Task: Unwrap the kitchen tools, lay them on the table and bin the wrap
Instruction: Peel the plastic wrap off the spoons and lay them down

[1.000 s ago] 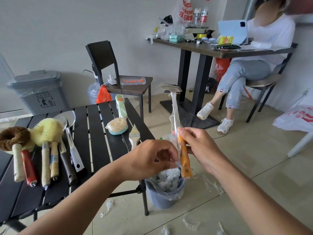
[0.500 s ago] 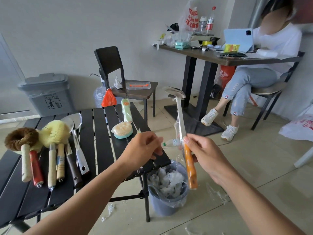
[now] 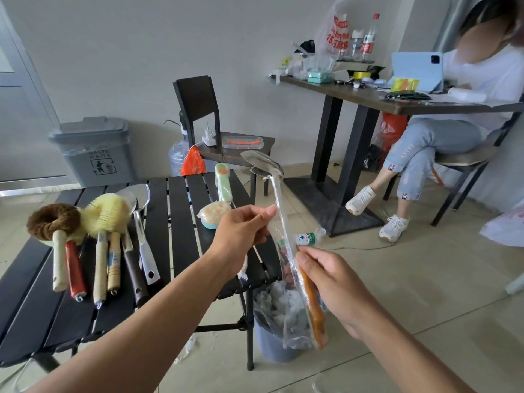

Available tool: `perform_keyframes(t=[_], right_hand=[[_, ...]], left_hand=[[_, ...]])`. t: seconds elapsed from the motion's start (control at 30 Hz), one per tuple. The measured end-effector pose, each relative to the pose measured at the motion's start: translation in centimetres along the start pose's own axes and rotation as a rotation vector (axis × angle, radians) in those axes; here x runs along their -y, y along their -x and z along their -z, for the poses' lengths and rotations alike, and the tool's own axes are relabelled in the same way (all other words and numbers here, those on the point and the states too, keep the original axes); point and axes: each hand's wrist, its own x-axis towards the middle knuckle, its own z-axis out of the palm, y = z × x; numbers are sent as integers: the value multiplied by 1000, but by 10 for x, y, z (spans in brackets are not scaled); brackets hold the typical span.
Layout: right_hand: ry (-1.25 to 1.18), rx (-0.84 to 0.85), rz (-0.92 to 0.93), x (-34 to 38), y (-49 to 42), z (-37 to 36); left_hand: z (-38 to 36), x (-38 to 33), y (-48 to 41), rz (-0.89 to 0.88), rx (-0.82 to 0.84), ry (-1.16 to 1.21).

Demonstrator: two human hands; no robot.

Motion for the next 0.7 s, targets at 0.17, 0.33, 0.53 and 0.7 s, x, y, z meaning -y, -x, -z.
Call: perform_keyframes(t=[0.17, 0.33, 0.53, 0.7], right_hand=[[-116, -117, -62, 5, 1, -8], [-129, -159, -52, 2, 0, -16], [-110, -166, -43, 2, 1, -16], [-460, -101, -153, 7, 2, -17]], left_hand=[[-1, 2, 2, -6, -96, -73], [-9, 4, 4, 25, -166, -46], [-11, 0, 2, 16, -135, 155], [-10, 2, 0, 117, -149, 227]])
